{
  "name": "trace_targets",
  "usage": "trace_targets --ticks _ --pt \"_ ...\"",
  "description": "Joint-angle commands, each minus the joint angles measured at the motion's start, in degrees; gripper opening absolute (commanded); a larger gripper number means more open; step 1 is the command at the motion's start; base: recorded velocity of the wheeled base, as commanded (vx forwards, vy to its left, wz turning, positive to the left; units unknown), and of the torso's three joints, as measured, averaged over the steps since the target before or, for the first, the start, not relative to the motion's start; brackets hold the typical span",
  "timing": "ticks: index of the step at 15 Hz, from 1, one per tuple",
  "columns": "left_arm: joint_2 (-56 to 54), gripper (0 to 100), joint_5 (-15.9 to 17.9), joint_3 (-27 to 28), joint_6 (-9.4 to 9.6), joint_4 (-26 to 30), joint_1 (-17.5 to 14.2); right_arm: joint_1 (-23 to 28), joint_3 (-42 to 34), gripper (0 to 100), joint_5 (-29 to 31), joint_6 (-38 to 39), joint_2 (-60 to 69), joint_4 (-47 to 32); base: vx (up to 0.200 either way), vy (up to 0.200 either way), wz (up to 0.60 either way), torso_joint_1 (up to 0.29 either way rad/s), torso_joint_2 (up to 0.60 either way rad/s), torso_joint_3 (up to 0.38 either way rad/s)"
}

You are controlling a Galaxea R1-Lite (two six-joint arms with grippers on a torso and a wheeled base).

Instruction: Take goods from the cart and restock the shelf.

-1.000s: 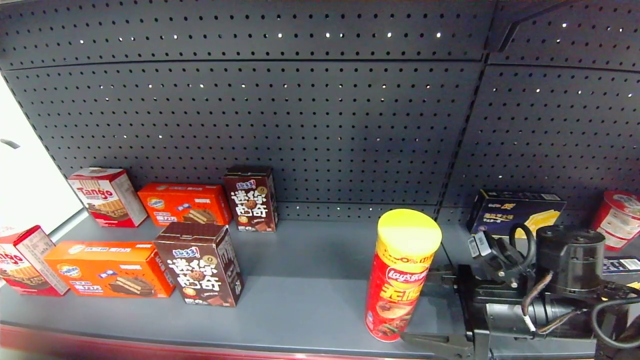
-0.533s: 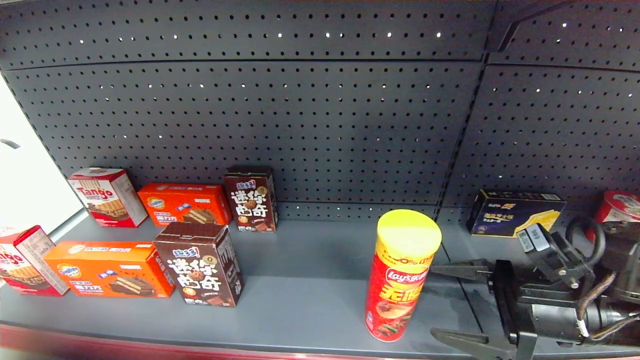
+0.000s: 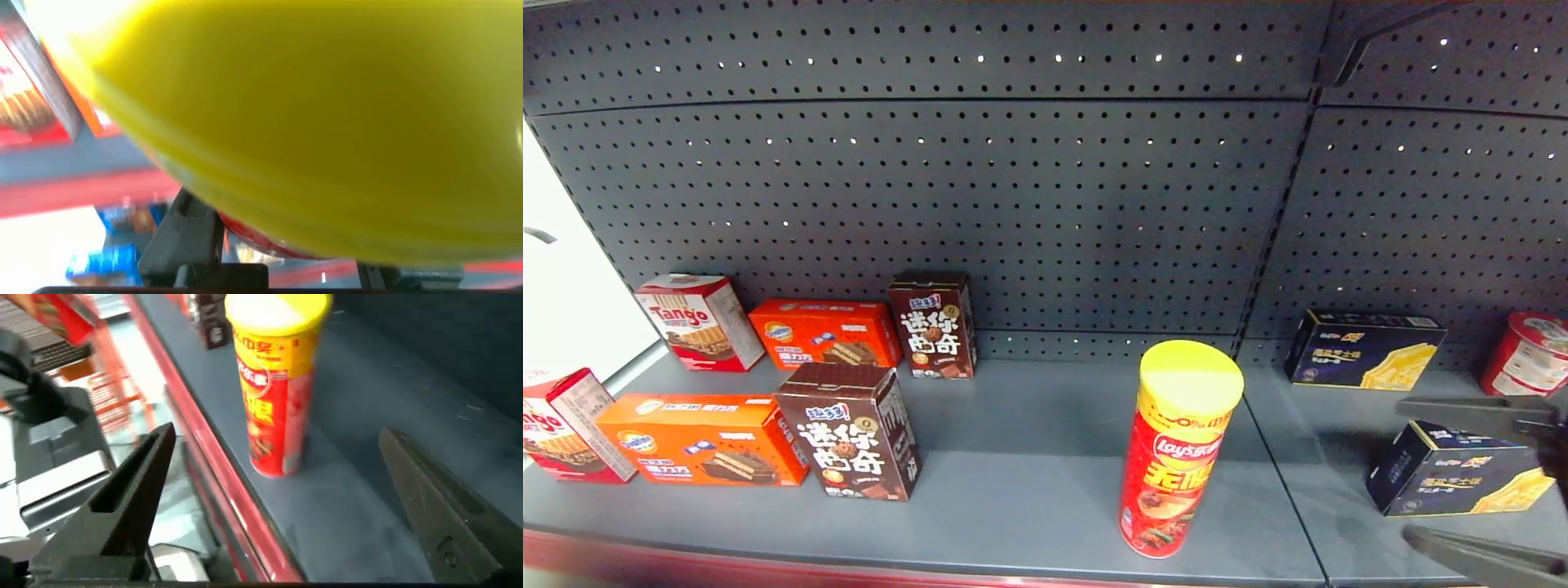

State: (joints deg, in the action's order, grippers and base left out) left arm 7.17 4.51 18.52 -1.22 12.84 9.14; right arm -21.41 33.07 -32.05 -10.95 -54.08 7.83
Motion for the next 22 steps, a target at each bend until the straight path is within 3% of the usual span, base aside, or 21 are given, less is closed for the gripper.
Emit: trace_targets --ticks 1,6,8,9,12,15,17,22 --pt "6.0 0 4.4 6.4 0.08 0.2 0.7 0.0 1.4 100 5.2 0.4 19.7 -12.4 0.0 0.0 0.0 0.0 0.0 0.0" --pt "18.6 0 16.3 14.4 2.8 -0.5 0.7 5.9 -3.8 100 7.4 4.6 31.8 -15.3 0.0 0.0 0.0 0.0 0.0 0.0" --pt "26.5 0 22.0 18.0 4.73 -3.7 0.8 9.0 -7.0 100 7.5 4.4 34.6 -14.7 0.0 0.0 0.0 0.0 0.0 0.0" --pt "29.4 0 23.1 18.8 5.7 -6.0 0.9 9.7 -8.6 100 7.6 4.4 36.1 -14.3 0.0 0.0 0.0 0.0 0.0 0.0" --pt "37.9 0 24.4 23.4 5.88 -10.6 3.6 12.0 -11.5 100 7.8 4.6 41.2 -14.2 0.0 0.0 0.0 0.0 0.0 0.0" --pt "47.9 0 22.9 28.2 5.97 -11.4 7.3 21.2 -14.7 100 7.8 4.6 43.4 -14.8 0.0 0.0 0.0 0.0 0.0 0.0" --pt "51.5 0 22.4 28.8 5.79 -14.9 10.1 23.8 -15.9 100 6.7 4.5 45.2 -14.8 0.0 0.0 0.0 0.0 0.0 0.0" --pt "65.8 0 22.4 33.4 5.88 -20.8 13.1 24.5 -16.3 100 10.5 5.1 49.2 -19.4 0.0 0.0 0.0 0.0 0.0 0.0"
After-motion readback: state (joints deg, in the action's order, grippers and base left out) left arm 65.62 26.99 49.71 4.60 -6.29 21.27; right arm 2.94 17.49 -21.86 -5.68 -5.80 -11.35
